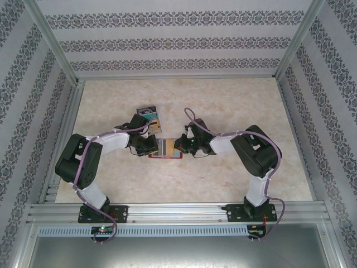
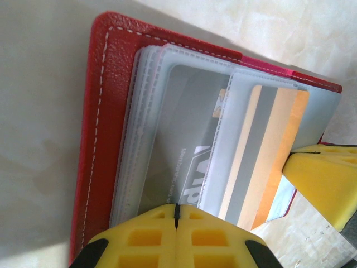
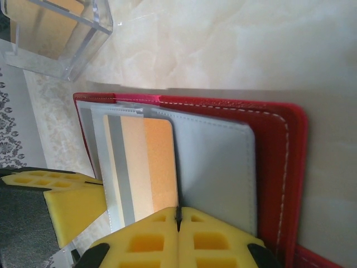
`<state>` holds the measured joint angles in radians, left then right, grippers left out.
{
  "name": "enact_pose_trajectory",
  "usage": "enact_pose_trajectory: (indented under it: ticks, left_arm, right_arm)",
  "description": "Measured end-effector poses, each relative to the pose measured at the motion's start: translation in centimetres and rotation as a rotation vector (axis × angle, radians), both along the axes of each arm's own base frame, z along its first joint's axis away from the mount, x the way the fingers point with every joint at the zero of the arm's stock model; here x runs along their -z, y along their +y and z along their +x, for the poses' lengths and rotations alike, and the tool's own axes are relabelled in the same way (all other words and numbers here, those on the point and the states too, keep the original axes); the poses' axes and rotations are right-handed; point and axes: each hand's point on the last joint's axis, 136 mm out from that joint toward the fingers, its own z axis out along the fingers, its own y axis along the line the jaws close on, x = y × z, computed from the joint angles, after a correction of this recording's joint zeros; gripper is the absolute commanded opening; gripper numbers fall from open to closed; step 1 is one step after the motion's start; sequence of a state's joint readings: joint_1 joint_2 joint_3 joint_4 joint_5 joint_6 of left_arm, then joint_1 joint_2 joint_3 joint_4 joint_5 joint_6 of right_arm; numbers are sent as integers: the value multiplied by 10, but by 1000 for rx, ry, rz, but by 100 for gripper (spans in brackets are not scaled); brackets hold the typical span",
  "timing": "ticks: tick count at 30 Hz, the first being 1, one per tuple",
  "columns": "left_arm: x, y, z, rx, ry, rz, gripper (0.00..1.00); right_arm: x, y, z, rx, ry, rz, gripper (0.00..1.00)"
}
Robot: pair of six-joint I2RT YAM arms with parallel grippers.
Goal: Take the credit cards out of the card holder
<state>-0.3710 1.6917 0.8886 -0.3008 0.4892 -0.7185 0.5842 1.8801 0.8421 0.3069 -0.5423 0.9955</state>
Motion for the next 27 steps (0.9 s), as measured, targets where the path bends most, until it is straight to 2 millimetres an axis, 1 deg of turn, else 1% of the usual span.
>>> enact_pose_trajectory:
  ticks: [2, 3, 4, 7, 19, 24, 27]
  left_arm:
    - [0, 0, 0, 0, 0, 0, 0]
    - [0, 0, 0, 0, 0, 0, 0]
    - [0, 0, 0, 0, 0, 0, 0]
    - [0, 0, 0, 0, 1, -1, 0]
    - [0, 0, 1, -2, 4, -6, 0]
    - [0, 0, 1, -2, 4, -6, 0]
    - [0, 0, 1, -2, 4, -6, 0]
  right_arm:
    - [0, 0, 0, -1, 0, 1, 22]
    - [-2, 1, -1, -7, -1, 10, 25]
    - [-6, 3, 1, -11, -13, 18, 25]
    - [-8, 5, 1, -18, -13, 26, 26]
    - [-7, 15, 4, -38, -9, 38, 24]
    - [-8, 17, 5, -37, -11, 18, 30]
    - [-8, 17, 4, -36, -24, -12, 31]
